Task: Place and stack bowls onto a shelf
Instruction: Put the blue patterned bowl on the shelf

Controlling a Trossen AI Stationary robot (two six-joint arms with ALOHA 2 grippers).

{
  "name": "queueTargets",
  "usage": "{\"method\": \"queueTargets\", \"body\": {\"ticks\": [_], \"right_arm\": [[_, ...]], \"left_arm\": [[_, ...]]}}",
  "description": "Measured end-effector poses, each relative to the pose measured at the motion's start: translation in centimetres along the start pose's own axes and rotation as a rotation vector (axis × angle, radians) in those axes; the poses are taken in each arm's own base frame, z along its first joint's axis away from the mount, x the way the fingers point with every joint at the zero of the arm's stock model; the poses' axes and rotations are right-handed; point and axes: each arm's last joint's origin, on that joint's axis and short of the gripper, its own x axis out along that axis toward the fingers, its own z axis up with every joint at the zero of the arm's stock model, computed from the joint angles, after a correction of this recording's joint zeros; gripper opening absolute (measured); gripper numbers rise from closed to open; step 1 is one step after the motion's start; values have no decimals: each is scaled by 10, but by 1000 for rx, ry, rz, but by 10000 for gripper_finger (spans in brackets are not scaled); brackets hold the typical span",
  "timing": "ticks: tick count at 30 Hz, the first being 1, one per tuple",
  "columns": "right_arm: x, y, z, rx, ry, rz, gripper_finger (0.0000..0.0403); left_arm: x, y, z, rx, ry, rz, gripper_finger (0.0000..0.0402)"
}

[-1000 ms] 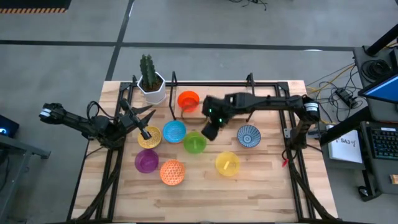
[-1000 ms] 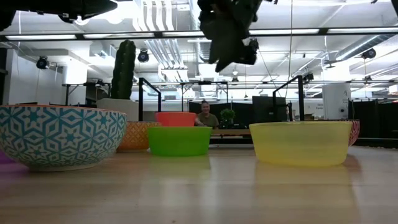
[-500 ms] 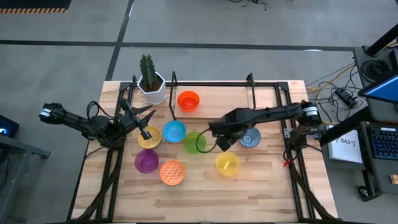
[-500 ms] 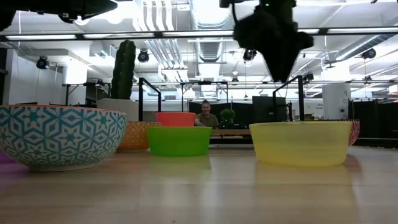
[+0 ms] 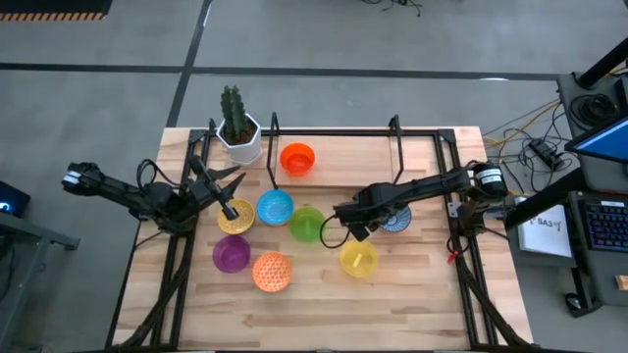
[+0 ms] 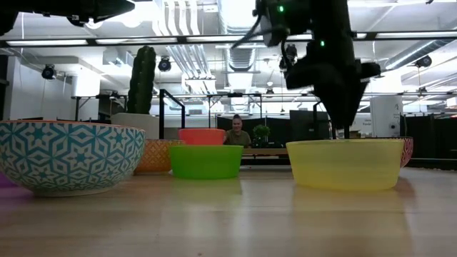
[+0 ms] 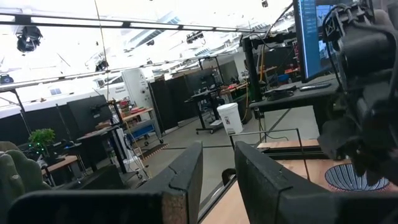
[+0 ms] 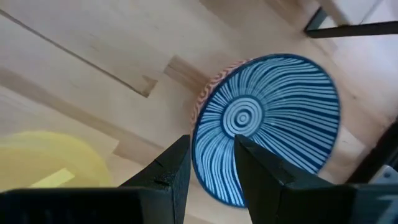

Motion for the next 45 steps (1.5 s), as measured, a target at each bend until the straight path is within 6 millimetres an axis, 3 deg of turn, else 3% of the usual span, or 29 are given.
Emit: {"method": "queueTargets", "body": {"ticks": [18, 21, 26, 34, 45], "right_arm": [[42, 2, -5, 36, -43, 56, 111], [46, 1, -6, 44, -45, 47, 92], [46, 1, -6, 42, -40, 45, 25], [27, 7, -1, -31, -28, 106, 15], [-36, 24, 14, -208, -127, 282, 14]], "left_arm": [[0, 0, 0, -1, 0, 0, 77], [0, 0, 0, -1, 0, 0, 77], [0, 0, 0, -1, -1, 0, 77], [0, 0, 0, -1, -1, 0, 77], [0, 0, 0, -1, -1, 0, 77]]}}
